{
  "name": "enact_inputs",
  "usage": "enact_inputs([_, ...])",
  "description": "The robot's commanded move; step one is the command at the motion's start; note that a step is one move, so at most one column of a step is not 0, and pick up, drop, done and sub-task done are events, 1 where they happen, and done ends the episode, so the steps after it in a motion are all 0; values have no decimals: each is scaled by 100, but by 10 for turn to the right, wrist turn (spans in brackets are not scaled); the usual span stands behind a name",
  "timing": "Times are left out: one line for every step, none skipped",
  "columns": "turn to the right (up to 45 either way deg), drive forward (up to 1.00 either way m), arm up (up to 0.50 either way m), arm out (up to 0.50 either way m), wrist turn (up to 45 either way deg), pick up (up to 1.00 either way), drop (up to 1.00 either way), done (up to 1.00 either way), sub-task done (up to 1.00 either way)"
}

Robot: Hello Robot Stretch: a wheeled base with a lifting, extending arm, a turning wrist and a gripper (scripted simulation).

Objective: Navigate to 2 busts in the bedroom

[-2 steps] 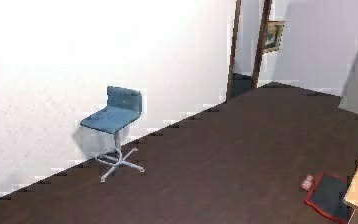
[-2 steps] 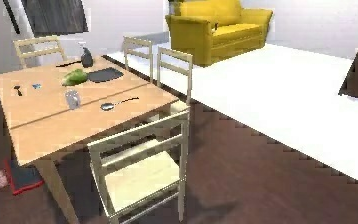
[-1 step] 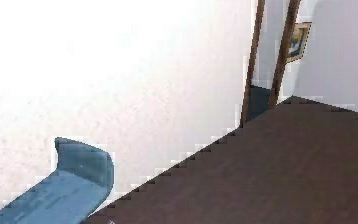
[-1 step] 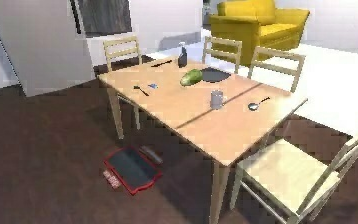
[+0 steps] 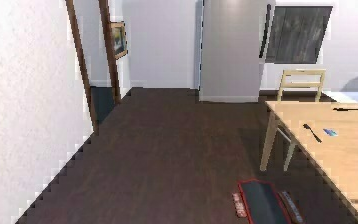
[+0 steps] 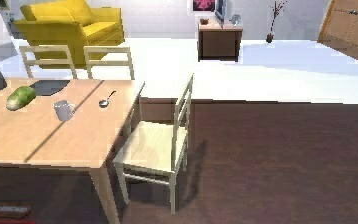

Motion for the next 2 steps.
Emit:
enact_inputs([90, 0, 0, 0, 0, 0, 0, 0, 0])
enact_inputs([0, 15, 0, 0, 0, 0, 0, 0, 0])
